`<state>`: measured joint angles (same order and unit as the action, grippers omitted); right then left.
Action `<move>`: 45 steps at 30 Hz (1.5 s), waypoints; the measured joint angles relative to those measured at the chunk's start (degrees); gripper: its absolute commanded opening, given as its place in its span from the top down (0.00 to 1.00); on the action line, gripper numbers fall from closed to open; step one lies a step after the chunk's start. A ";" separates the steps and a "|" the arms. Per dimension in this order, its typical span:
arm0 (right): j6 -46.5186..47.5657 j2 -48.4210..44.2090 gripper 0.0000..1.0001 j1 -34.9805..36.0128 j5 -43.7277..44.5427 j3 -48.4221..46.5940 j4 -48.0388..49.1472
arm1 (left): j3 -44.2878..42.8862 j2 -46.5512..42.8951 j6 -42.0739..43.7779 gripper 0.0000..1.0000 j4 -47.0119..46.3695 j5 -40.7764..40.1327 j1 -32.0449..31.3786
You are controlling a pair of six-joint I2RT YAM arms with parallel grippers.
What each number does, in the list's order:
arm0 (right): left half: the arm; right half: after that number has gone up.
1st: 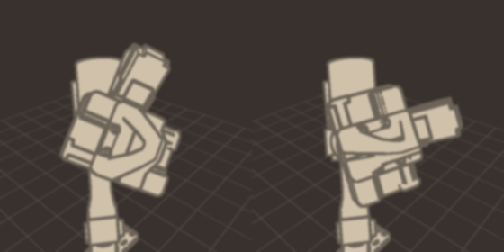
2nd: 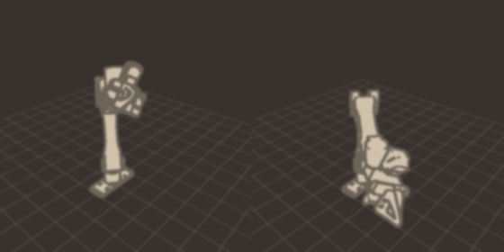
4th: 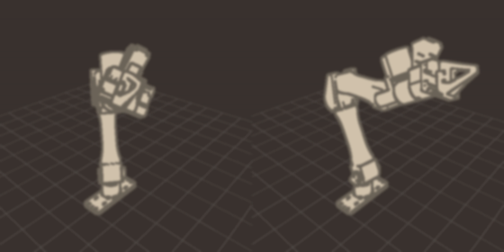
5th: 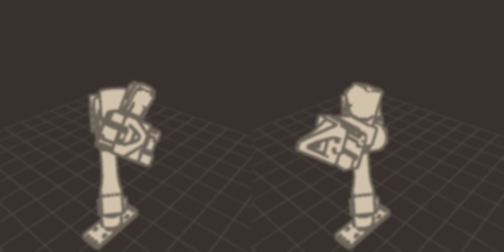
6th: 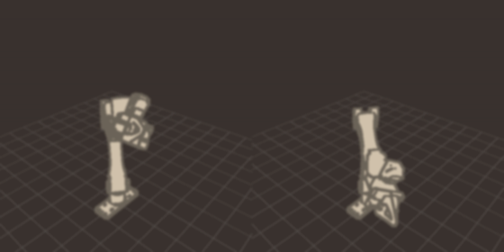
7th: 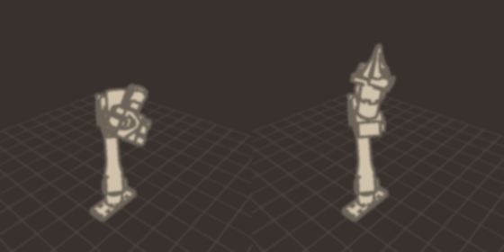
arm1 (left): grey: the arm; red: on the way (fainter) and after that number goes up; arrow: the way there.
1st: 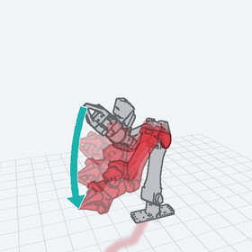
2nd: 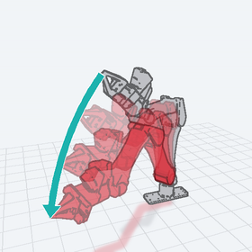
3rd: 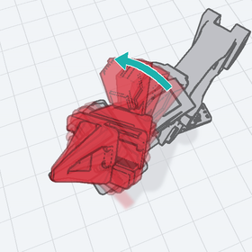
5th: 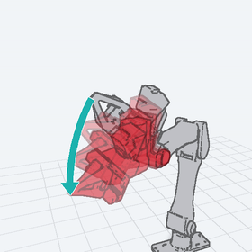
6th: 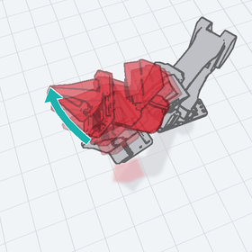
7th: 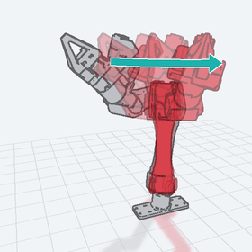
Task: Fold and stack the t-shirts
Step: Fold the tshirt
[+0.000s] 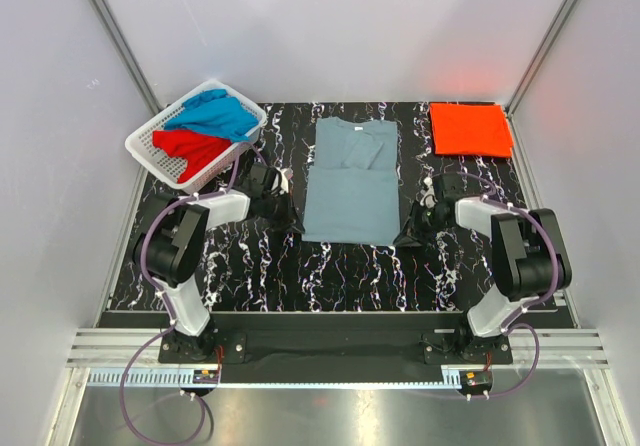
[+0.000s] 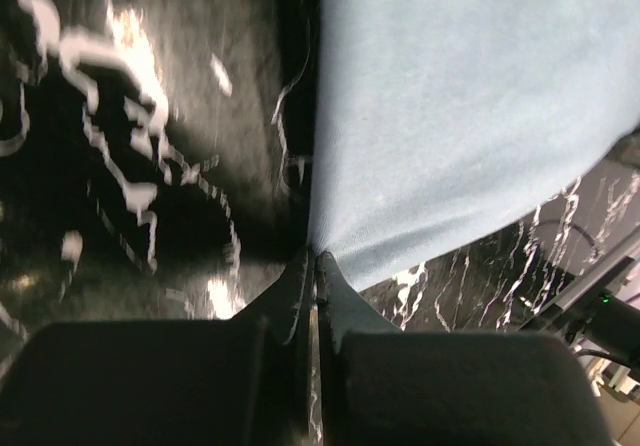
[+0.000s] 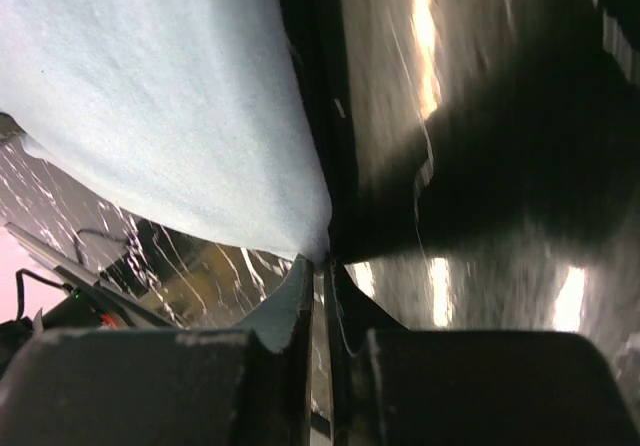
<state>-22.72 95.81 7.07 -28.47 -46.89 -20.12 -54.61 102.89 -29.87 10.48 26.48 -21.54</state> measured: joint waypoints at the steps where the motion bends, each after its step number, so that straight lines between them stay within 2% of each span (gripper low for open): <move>1: -0.79 -1.25 0.99 0.00 0.09 1.44 -0.04 | 0.04 -0.55 -0.11 1.00 1.14 -0.63 -0.28; 5: -4.52 -5.88 0.92 0.04 0.20 6.14 -0.55 | 3.15 -4.98 -1.16 1.00 3.30 -3.02 -2.19; 6: -5.46 -7.32 0.85 0.07 0.22 7.34 -0.98 | 4.31 -6.32 -1.40 0.94 3.78 -3.37 -2.69; 8: -6.78 -9.44 0.78 0.11 0.22 8.83 -2.23 | 7.76 -10.19 -2.58 0.88 4.28 -4.17 -4.33; 9: -7.39 -10.56 0.67 0.13 0.28 9.40 -3.17 | 9.33 -11.89 -3.26 0.84 4.50 -4.52 -5.18; 10: -7.69 -11.30 0.62 0.13 0.46 9.55 -3.98 | 10.43 -13.09 -3.67 0.69 4.81 -5.03 -5.79; 13: -8.15 -13.79 0.48 0.11 1.86 9.53 -6.91 | 12.92 -16.59 -5.86 0.60 7.28 -5.81 -7.65; 17: -8.04 -16.06 0.46 0.11 2.97 8.98 -10.14 | 10.67 -19.17 -6.60 0.57 11.85 -8.55 -7.78; 22: -7.72 -15.23 0.53 0.11 5.53 5.95 -12.17 | -2.47 -17.88 -4.39 0.57 13.57 -11.87 -5.64; 23: -7.58 -14.56 0.57 0.11 5.92 5.18 -12.11 | -5.81 -16.74 -3.63 0.56 12.33 -12.02 -5.20; 29: -6.43 -9.99 0.65 0.11 7.80 3.39 -10.16 | -23.82 -2.08 1.27 0.57 3.32 -10.43 -2.38; 32: -6.14 -8.66 0.71 0.11 7.78 3.39 -9.27 | -29.11 6.16 2.34 0.57 1.55 -8.39 -1.33; 35: -5.79 -8.31 0.82 0.11 7.82 3.41 -8.59 | -33.09 14.10 2.71 0.57 0.57 -6.67 -0.50; 36: -5.79 -8.20 0.91 0.11 7.80 3.41 -8.07 | -34.38 16.59 2.73 0.57 0.66 -6.19 -0.26; 38: -5.68 -8.07 0.99 0.11 7.82 3.41 -7.85 | -37.11 21.07 2.73 0.57 1.09 -5.27 0.28; 42: -6.25 -7.93 1.00 0.11 7.89 3.91 -7.32 | -40.72 27.41 2.16 0.57 0.68 -3.93 1.18; 45: -6.73 -7.93 1.00 0.11 7.98 5.07 -6.73 | -40.98 27.61 1.73 0.57 -0.57 -2.95 1.90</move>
<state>-29.45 87.88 7.18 -20.49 -41.82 -26.85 -95.59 130.50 -28.14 9.91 23.53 -19.64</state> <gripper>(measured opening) 0.011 0.427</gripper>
